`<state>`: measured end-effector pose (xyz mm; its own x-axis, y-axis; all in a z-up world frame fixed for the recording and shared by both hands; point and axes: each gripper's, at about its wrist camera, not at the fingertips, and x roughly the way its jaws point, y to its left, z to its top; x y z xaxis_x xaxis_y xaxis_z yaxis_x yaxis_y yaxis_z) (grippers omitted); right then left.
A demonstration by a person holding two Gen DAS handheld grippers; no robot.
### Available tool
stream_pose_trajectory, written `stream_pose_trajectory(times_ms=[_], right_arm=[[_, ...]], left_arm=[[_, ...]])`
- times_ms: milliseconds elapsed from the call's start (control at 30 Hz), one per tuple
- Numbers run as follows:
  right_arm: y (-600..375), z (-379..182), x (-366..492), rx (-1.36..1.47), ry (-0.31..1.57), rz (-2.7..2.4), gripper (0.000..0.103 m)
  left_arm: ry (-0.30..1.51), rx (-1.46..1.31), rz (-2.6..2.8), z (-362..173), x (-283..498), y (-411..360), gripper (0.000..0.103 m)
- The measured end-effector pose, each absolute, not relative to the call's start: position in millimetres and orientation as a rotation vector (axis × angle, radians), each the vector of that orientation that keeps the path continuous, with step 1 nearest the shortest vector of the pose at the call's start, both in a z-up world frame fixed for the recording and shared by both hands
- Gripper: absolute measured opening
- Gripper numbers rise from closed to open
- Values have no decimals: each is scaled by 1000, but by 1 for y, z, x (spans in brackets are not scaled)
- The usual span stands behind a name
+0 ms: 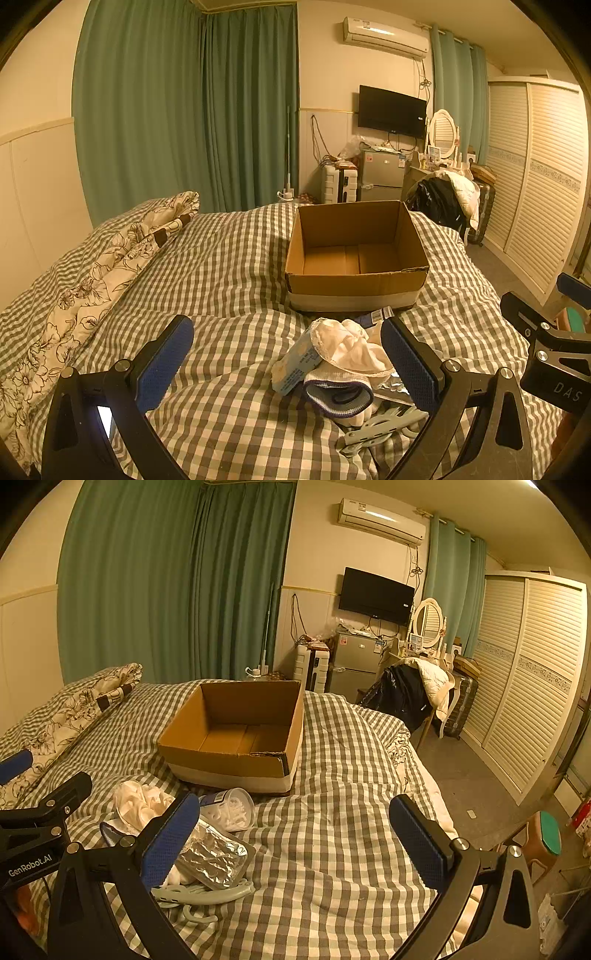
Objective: Organize objects
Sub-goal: 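Reach both tools toward the pile of items beside the box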
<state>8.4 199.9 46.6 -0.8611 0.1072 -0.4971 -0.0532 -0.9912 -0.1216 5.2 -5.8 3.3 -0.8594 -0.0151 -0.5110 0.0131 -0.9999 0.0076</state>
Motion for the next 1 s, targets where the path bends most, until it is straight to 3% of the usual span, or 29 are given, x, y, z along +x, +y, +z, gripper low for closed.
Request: stream_pose_trajectory(times_ms=[1000], right_arm=[[197,44,10,-798,-157,2951,103]], left_arm=[[-16,835,-3018,0,5,-5,103]])
